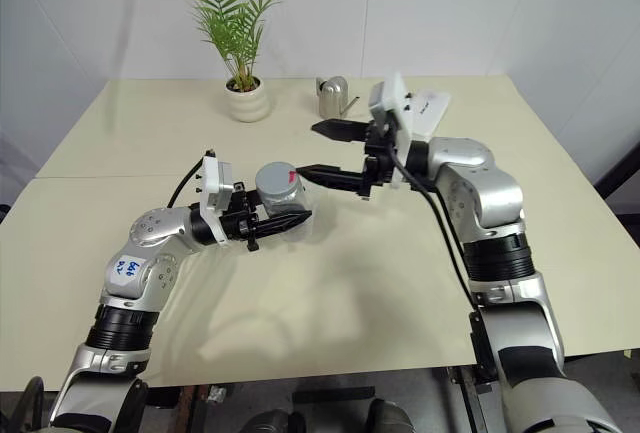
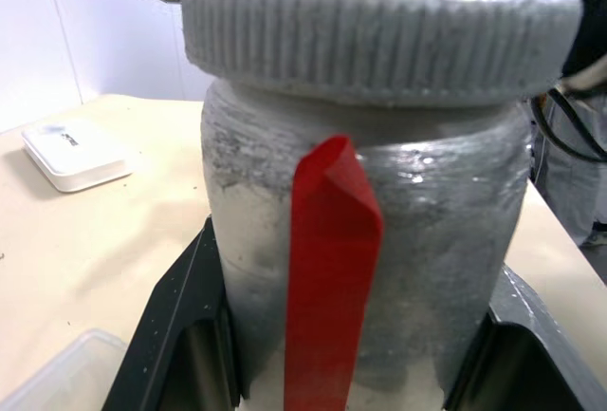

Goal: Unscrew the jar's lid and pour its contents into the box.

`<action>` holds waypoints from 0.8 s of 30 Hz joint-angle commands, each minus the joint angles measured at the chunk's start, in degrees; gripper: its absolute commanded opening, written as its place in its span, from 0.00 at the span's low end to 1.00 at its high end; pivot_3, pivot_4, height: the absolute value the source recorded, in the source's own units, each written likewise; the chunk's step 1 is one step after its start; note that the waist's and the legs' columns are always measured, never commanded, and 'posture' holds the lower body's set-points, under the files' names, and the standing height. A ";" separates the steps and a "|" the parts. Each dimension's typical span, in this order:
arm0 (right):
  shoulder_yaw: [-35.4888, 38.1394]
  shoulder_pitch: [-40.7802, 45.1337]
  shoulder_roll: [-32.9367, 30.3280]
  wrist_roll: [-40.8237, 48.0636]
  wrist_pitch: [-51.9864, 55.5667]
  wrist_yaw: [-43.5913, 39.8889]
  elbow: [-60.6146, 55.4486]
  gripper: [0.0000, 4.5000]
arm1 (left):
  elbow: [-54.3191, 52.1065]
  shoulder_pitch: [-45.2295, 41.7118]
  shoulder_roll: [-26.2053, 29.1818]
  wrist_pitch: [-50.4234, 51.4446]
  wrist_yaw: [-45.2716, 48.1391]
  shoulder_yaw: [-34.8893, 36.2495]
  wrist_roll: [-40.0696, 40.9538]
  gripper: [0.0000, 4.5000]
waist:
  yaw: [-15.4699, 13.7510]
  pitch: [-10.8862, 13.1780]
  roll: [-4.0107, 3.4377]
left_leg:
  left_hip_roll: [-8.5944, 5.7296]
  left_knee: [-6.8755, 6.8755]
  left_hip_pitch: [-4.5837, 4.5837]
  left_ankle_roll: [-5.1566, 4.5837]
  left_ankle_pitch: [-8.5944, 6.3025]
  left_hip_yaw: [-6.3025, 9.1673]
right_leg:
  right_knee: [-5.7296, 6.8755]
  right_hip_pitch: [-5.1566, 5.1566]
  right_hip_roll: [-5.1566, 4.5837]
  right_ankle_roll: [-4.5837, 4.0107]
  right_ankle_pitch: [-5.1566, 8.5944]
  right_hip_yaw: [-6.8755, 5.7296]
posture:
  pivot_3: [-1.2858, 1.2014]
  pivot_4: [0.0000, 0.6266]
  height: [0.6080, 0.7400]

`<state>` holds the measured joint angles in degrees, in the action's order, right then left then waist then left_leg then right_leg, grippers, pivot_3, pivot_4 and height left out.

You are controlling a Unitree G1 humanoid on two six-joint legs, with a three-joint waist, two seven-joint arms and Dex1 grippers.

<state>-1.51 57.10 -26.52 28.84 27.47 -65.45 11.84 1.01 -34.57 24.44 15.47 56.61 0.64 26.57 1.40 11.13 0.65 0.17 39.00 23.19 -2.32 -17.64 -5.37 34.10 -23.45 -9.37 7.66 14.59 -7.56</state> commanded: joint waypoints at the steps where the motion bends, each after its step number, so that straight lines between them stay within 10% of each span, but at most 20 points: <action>1: 1.82 -0.26 -1.80 -0.33 -1.81 -1.42 1.32 1.00 | -2.06 0.44 0.50 -0.69 0.35 0.42 0.45 0.44 | 0.05 0.00 0.00 | 0.00 -0.01 0.00 0.00 0.00 0.00 | 0.00 -0.01 0.00 0.00 0.00 0.00 | 0.52 0.24 1.00; 24: -7.13 1.69 9.19 -1.88 1.94 5.31 -8.41 1.00 | -1.57 -0.16 -0.25 -0.33 0.25 -0.62 0.42 0.44 | 0.06 0.00 0.00 | -0.01 -0.01 0.00 0.00 0.00 0.02 | 0.02 -0.02 0.00 0.00 0.00 0.00 | 0.52 0.24 1.00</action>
<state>-9.77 57.39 -17.47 26.96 31.01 -60.35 3.91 0.97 -34.34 24.31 15.50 56.98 -0.16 26.58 1.46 11.13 0.64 0.17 39.00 23.19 -2.32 -17.64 -5.35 34.12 -23.46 -9.37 7.66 14.59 -7.56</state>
